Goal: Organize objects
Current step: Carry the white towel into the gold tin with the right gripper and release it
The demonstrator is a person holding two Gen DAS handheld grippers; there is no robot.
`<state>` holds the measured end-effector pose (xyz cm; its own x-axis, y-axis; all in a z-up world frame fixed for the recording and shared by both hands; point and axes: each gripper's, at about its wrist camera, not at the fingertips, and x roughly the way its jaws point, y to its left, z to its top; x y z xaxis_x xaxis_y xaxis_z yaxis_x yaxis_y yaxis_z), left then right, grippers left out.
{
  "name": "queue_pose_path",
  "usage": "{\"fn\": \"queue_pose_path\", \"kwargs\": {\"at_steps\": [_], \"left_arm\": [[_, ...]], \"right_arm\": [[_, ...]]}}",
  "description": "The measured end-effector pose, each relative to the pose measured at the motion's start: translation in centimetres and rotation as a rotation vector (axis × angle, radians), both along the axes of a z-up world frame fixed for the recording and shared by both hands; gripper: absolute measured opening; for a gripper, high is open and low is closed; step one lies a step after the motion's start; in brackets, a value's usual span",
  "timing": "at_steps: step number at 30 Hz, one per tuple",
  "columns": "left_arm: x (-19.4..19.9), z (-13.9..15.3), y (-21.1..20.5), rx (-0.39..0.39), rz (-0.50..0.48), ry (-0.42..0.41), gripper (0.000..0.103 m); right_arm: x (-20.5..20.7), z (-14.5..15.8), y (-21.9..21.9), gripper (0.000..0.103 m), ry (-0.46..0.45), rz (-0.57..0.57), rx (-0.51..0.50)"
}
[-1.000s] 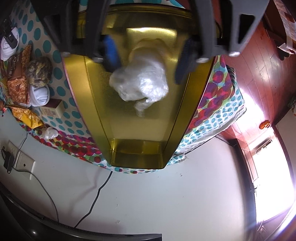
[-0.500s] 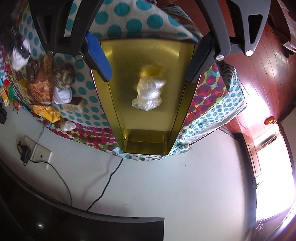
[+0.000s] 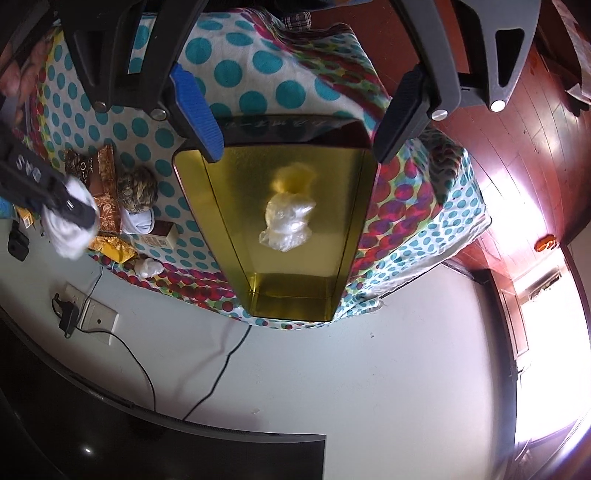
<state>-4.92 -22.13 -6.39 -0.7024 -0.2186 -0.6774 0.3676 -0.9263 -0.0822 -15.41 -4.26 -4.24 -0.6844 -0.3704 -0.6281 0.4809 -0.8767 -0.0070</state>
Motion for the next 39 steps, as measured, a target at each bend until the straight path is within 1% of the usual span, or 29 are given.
{"fn": "queue_pose_path", "kwargs": {"at_steps": [1, 8, 11, 15, 18, 21, 23, 25, 31, 34, 36, 38, 39], "left_arm": [[0.2, 0.0, -0.2, 0.006, 0.002, 0.0, 0.086], [1.8, -0.3, -1.9, 0.071, 0.027, 0.018, 0.086], [2.6, -0.3, -2.2, 0.062, 0.044, 0.039, 0.086], [2.7, -0.7, -2.8, 0.098, 0.041, 0.038, 0.086], [2.5, -0.9, -2.9, 0.098, 0.032, 0.032, 0.086], [2.4, -1.0, -3.1, 0.089, 0.043, 0.036, 0.086], [2.3, -1.4, -3.3, 0.085, 0.049, 0.028, 0.086], [2.1, -1.8, -3.5, 0.096, 0.046, 0.015, 0.086], [2.1, -1.9, -3.3, 0.089, 0.049, 0.013, 0.086], [2.1, -1.9, -3.1, 0.086, 0.045, 0.015, 0.086], [2.2, -2.0, -3.1, 0.088, 0.042, 0.013, 0.086], [2.2, -1.9, -3.2, 0.089, 0.046, 0.016, 0.086], [2.2, -2.0, -3.2, 0.085, 0.048, 0.016, 0.086]], "right_arm": [[0.1, 0.2, -0.9, 0.036, 0.001, 0.017, 0.003], [-0.7, 1.6, -10.9, 0.036, 0.013, 0.176, 0.08], [-1.8, 1.3, -13.9, 0.036, 0.013, 0.215, 0.12], [-4.5, 0.3, -17.6, 0.037, -0.032, 0.24, 0.14], [-6.3, -0.8, -19.7, 0.037, -0.06, 0.257, 0.195], [-7.7, -1.8, -20.8, 0.037, -0.091, 0.265, 0.236], [-8.6, -2.2, -21.0, 0.038, -0.107, 0.251, 0.236], [-9.2, -2.8, -21.2, 0.038, -0.145, 0.249, 0.229], [-9.7, -4.2, -21.5, 0.039, -0.164, 0.25, 0.257], [-9.9, -4.7, -21.6, 0.045, -0.173, 0.251, 0.266], [-10.0, -4.8, -21.5, 0.046, -0.176, 0.248, 0.268], [-10.0, -4.5, -21.3, 0.046, -0.169, 0.235, 0.262], [-10.1, -4.2, -21.2, 0.05, -0.164, 0.231, 0.257]]}}
